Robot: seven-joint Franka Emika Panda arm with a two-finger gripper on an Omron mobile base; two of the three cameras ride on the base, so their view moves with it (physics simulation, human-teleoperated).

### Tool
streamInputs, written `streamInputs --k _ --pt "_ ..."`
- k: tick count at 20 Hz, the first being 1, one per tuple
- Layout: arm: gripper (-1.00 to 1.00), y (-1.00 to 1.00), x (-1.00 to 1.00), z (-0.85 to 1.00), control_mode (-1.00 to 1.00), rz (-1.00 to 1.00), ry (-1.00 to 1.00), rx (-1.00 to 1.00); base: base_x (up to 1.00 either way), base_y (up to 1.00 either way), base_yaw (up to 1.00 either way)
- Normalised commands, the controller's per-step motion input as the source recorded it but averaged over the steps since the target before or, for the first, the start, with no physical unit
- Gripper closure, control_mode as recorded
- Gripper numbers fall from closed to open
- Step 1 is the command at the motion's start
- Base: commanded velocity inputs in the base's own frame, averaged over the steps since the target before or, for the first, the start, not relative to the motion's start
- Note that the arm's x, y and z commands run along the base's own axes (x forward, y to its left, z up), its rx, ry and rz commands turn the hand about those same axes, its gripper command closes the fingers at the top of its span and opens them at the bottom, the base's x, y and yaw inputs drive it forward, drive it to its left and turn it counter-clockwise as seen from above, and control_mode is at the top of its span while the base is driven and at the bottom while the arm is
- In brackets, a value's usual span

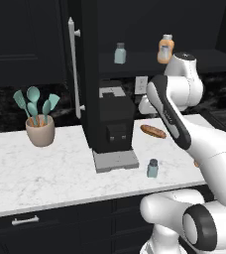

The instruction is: Put the shaker and condiment bottle from the counter next to their counterparts in the cabinet.

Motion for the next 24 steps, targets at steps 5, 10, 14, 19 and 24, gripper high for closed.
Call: streamInputs --k 5,10,14,19,24 --pt "-1.00 0.00 -0.13 0.00 -1.00 0.00 -0.04 0.00 0.00 0.00 0.00" --pt "-1.00 0.00 -0.38 0.00 -1.00 0.00 -0.09 0.00 0.00 0.00 0.00" --pt "-1.00 0.00 -0.49 -0.03 -1.00 0.00 -0.16 0.00 0.00 0.00 0.00" --pt "-1.00 0.00 -0.49 -0.08 -1.00 -0.01 -0.16 0.00 0.00 0.00 0.00" --pt "-1.00 0.00 -0.42 -0.22 -1.00 -0.05 -0.06 0.00 0.00 0.00 0.00"
